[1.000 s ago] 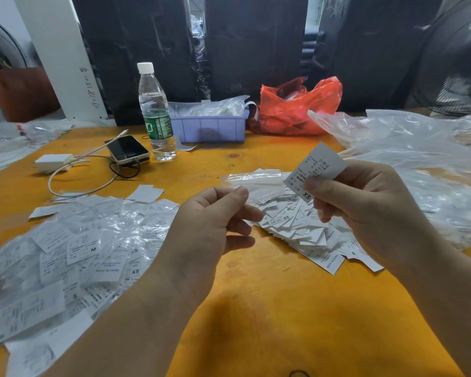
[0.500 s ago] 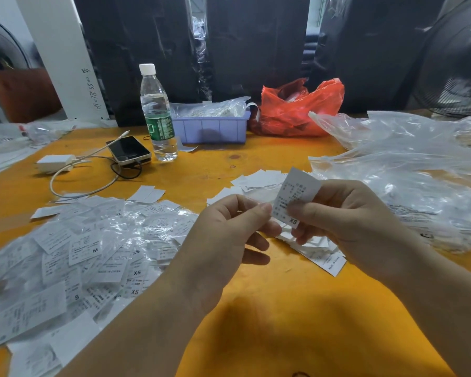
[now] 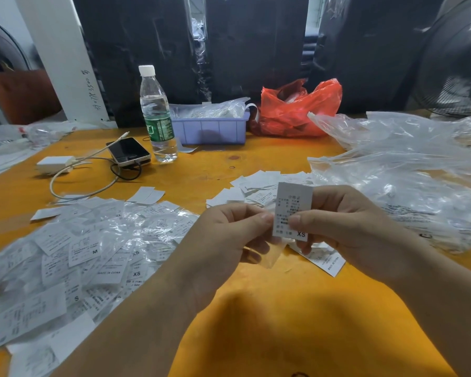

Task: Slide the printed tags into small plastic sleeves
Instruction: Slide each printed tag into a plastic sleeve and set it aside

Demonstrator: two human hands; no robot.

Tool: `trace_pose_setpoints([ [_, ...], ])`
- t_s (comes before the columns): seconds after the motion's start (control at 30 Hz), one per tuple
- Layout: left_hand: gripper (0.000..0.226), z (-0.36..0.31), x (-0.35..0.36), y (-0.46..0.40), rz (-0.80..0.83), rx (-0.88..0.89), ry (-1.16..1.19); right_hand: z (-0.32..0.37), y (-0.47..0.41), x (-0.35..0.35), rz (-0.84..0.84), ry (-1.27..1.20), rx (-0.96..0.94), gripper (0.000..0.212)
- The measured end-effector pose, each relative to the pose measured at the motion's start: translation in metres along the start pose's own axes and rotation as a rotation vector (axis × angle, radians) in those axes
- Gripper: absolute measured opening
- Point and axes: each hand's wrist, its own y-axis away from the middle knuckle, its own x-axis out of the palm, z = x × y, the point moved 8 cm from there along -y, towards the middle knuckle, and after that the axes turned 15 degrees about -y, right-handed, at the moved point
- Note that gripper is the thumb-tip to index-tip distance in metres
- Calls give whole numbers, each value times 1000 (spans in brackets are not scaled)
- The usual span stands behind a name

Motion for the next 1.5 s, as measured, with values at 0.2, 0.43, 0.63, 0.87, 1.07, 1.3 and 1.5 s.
trace_pose_setpoints([
  [0.2, 12, -1, -4, 1, -54, 5, 12, 14, 1, -19, -151, 10, -107, 18],
  [0.43, 10, -1, -1, 2, -28, 25, -82, 21, 4, -18, -126, 227, -178, 22],
  [0.63, 8, -1, 3, 2, 13, 26, -100, 18, 4, -10, -36, 297, -153, 19],
  [0.87, 11, -2, 10, 3, 93, 25, -132, 18, 3, -6, -26, 342, -155, 17],
  [1.07, 13, -3, 13, 3, 118, 40, -130, 9, 1, -3, -3, 245, -88, 17],
  [1.3, 12, -2, 10, 3, 97, 37, -128, 11, 1, -8, -60, 103, -54, 25],
  [1.5, 14, -3, 11, 4, 100, 32, -118, 17, 1, -14, -138, 7, -72, 49],
])
